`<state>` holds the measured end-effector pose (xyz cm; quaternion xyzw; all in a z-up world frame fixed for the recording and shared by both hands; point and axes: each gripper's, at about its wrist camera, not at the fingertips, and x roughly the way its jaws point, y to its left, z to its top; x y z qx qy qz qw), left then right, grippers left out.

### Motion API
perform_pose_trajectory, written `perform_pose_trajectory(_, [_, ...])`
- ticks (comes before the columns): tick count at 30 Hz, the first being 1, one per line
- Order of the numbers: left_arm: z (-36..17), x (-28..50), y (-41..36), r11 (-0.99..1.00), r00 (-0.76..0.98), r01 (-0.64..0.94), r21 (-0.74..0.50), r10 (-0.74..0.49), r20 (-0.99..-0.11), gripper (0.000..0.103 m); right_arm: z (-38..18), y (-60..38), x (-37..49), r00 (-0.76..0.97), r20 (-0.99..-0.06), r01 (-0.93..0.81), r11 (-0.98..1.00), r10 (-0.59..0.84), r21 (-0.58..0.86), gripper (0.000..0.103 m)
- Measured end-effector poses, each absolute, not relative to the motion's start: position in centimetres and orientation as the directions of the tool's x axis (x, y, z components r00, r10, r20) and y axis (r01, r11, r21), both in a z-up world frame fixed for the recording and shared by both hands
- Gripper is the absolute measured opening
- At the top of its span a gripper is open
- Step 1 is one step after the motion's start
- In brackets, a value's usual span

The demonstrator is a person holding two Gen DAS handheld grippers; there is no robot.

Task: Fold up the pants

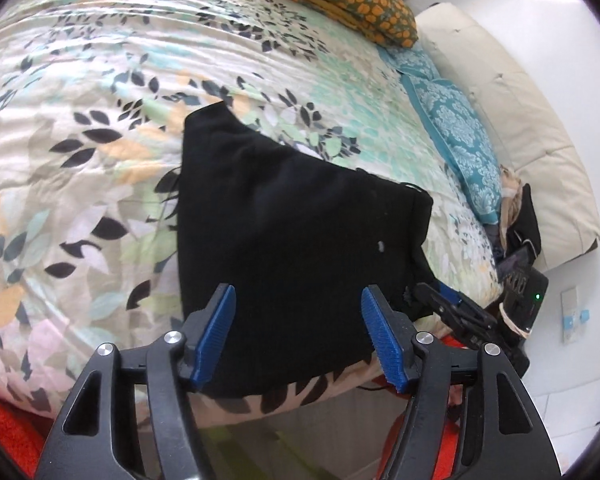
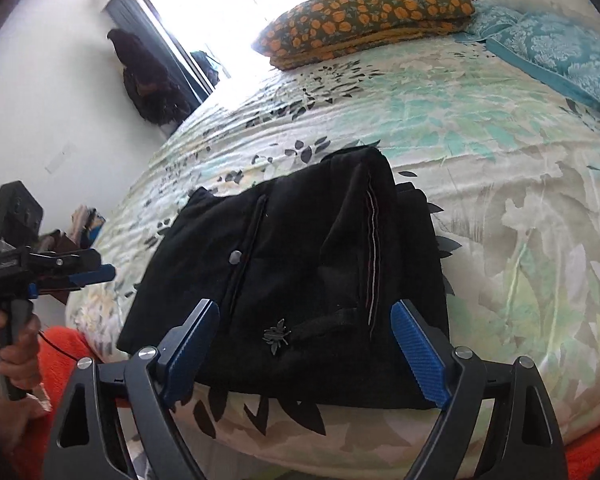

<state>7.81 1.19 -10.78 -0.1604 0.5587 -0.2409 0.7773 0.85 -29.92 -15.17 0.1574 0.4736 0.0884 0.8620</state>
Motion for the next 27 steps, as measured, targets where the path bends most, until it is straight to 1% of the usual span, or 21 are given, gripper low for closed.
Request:
perform_pose_trajectory(1, [-11.4,7.5,2.1,0.836,0.258,0.168,-0.522,-0.548,-0.795,0.068,-15.5,-29.9,1.1,0.518,-0.817,0.027,0.950,0.252,0.310,0.026])
perform_pose_trajectory(2, [-11.9,7.2,2.7,0.838,0.258,0.140,-0.527,-0.545,-0.798,0.068,-15.1,-30.3,0.9,0.536,-0.803,0.035,0.943,0.262,0.331,0.015])
perform_pose_trajectory(3, [-12.1,6.8,3.5,0.837,0.261,0.119,-0.535,-0.546,-0.796,0.068,-14.0,-30.6,0.4,0.559,-0.788,0.041,0.941,0.257,0.337,0.012])
perform_pose_trajectory(5, [-11.8,6.0,4.4,0.831,0.282,0.108,-0.546,-0.553,-0.784,0.068,-11.0,-31.1,-1.3,0.630,-0.744,0.029,0.951,0.222,0.308,0.011])
perform_pose_trajectory(7, [-11.3,5.4,4.1,0.839,0.307,0.135,-0.527,-0.541,-0.783,0.068,-9.9,-31.8,-2.3,0.649,-0.744,0.065,0.962,0.162,0.266,0.011])
perform_pose_trajectory(8, [-11.2,5.3,3.7,0.847,0.314,0.158,-0.507,-0.530,-0.788,0.068,-10.8,-32.5,-2.2,0.625,-0.769,0.105,0.963,0.130,0.248,0.011])
perform_pose_trajectory(9, [-11.1,5.4,2.9,0.856,0.316,0.183,-0.483,-0.517,-0.796,0.068,-12.6,-33.5,-1.9,0.579,-0.806,0.158,0.953,0.123,0.259,0.011])
perform_pose_trajectory(10, [-11.3,5.4,2.1,0.866,0.315,0.206,-0.455,-0.499,-0.807,0.068,-15.0,-34.6,-1.7,0.523,-0.839,0.216,0.930,0.148,0.299,0.011])
perform_pose_trajectory(11, [-11.5,5.5,1.4,0.878,0.316,0.223,-0.424,-0.477,-0.820,0.068,-16.7,-35.4,-1.5,0.488,-0.852,0.256,0.902,0.189,0.346,0.011])
perform_pose_trajectory(12, [-11.8,5.5,0.8,0.887,0.320,0.239,-0.394,-0.455,-0.831,0.068,-17.0,-35.9,-1.5,0.492,-0.846,0.270,0.887,0.206,0.374,0.012])
perform_pose_trajectory(14, [-12.3,5.3,-0.3,0.904,0.333,0.271,-0.331,-0.411,-0.849,0.068,-16.3,-35.5,-1.3,0.506,-0.844,0.243,0.909,0.179,0.338,0.015])
perform_pose_trajectory(16, [-12.8,5.4,-1.2,0.913,0.332,0.299,-0.278,-0.373,-0.866,0.068,-16.0,-35.2,-1.5,0.502,-0.853,0.234,0.928,0.142,0.292,0.027])
perform_pose_trajectory(17, [-12.8,5.6,-1.5,0.914,0.335,0.311,-0.260,-0.362,-0.870,0.068,-15.9,-35.3,-1.8,0.499,-0.859,0.252,0.928,0.117,0.273,0.048])
perform_pose_trajectory(18, [-12.5,5.9,-1.6,0.916,0.347,0.319,-0.245,-0.353,-0.869,0.068,-15.2,-35.7,-2.3,0.517,-0.852,0.280,0.924,0.082,0.259,0.064])
perform_pose_trajectory(20, [-11.4,6.9,-1.6,0.922,0.391,0.317,-0.224,-0.342,-0.854,0.068,-12.6,-36.2,-3.5,0.607,-0.795,0.311,0.920,0.002,0.239,0.066])
perform_pose_trajectory(21, [-10.7,7.6,-1.8,0.924,0.416,0.311,-0.221,-0.342,-0.842,0.068,-11.3,-36.3,-3.5,0.647,-0.762,0.303,0.925,-0.023,0.230,0.067])
perform_pose_trajectory(22, [-10.2,8.5,-2.1,0.926,0.441,0.307,-0.222,-0.345,-0.829,0.068,-9.9,-36.2,-3.0,0.683,-0.730,0.274,0.933,-0.017,0.235,0.068])
perform_pose_trajectory(24, [-9.4,10.6,-3.5,0.922,0.483,0.318,-0.222,-0.359,-0.799,0.071,-8.1,-35.3,-0.4,0.724,-0.687,0.164,0.950,0.066,0.264,0.068])
perform_pose_trajectory(25, [-9.2,11.7,-4.6,0.918,0.495,0.333,-0.214,-0.363,-0.789,0.074,-7.7,-34.5,1.3,0.725,-0.679,0.102,0.957,0.116,0.272,0.067])
perform_pose_trajectory(27, [-9.6,14.1,-6.9,0.905,0.499,0.374,-0.203,-0.381,-0.779,0.074,-8.0,-33.1,4.2,0.709,-0.677,-0.002,0.961,0.196,0.275,0.067])
